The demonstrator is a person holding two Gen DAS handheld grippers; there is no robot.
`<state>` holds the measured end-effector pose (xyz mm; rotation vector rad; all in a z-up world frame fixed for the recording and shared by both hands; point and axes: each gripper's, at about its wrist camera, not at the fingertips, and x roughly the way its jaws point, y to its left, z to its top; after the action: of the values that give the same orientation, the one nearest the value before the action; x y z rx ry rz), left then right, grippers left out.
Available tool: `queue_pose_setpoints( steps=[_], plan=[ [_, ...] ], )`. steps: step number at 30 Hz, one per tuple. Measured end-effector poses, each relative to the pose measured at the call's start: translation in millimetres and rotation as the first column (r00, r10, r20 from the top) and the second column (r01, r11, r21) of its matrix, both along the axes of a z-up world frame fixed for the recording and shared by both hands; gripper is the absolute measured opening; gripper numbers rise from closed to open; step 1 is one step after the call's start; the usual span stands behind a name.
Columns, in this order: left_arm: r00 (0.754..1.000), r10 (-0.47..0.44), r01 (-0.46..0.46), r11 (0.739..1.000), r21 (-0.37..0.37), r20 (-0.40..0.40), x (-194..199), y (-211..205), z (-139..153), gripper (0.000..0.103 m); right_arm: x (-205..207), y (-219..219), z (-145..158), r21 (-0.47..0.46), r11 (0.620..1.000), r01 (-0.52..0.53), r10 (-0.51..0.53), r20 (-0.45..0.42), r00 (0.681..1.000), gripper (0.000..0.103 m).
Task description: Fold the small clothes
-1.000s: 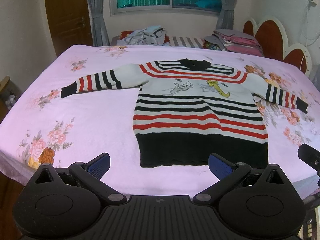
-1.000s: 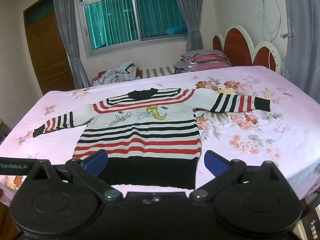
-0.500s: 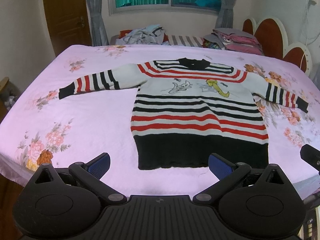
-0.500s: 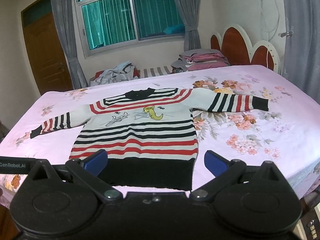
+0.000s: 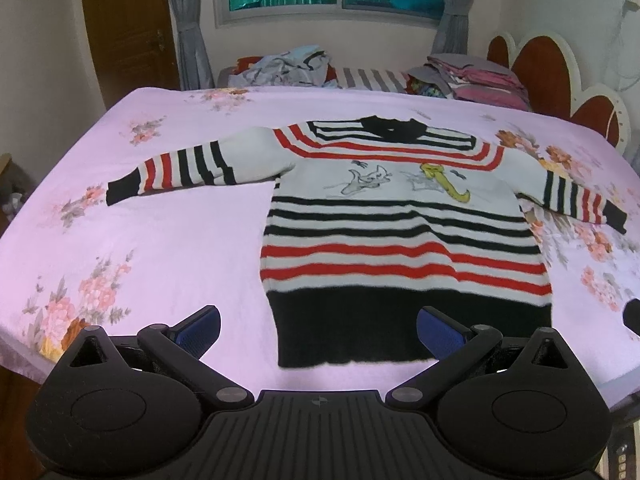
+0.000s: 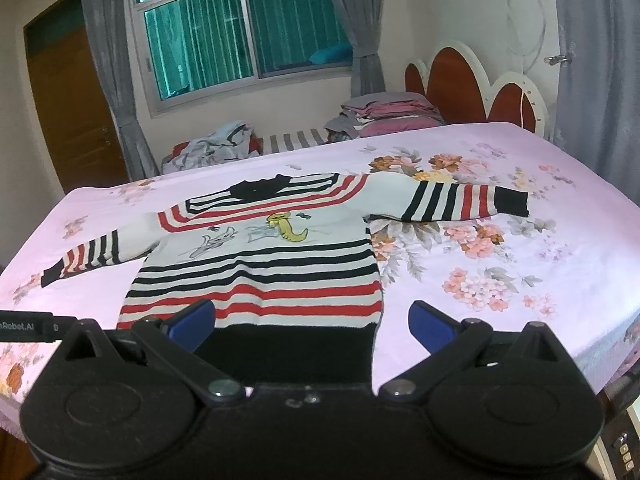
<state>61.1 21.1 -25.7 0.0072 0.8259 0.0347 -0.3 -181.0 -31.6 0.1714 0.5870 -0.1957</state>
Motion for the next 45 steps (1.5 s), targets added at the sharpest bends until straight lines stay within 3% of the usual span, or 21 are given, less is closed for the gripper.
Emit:
queue_pose_setpoints(
  steps=[18,33,38,45],
  plan=[
    [0.999,-0.04,0.04,0.998,-0.057,0.001,129,13,-15,0.103,101,-17,-7,-0.022,0.994,0.105,-0.106,-0.017,0.994,0.103],
    [0.992,-0.125,0.125,0.992,-0.015,-0.032,237,10,-38,0.103,179,-30,-11,-0.007,0.979,0.205,-0.205,-0.016,0.979,0.103],
    [0.994,-0.108,0.106,0.993,-0.05,-0.031,257,6,-46,0.103,198,-54,-19,-0.019,0.973,0.228,-0.228,-0.033,0.973,0.098],
    [0.998,-0.045,0.044,0.999,-0.03,-0.036,283,-21,-59,0.103,225,-114,-40,0.026,0.973,0.229,-0.227,-0.066,0.972,0.088]
  ],
)
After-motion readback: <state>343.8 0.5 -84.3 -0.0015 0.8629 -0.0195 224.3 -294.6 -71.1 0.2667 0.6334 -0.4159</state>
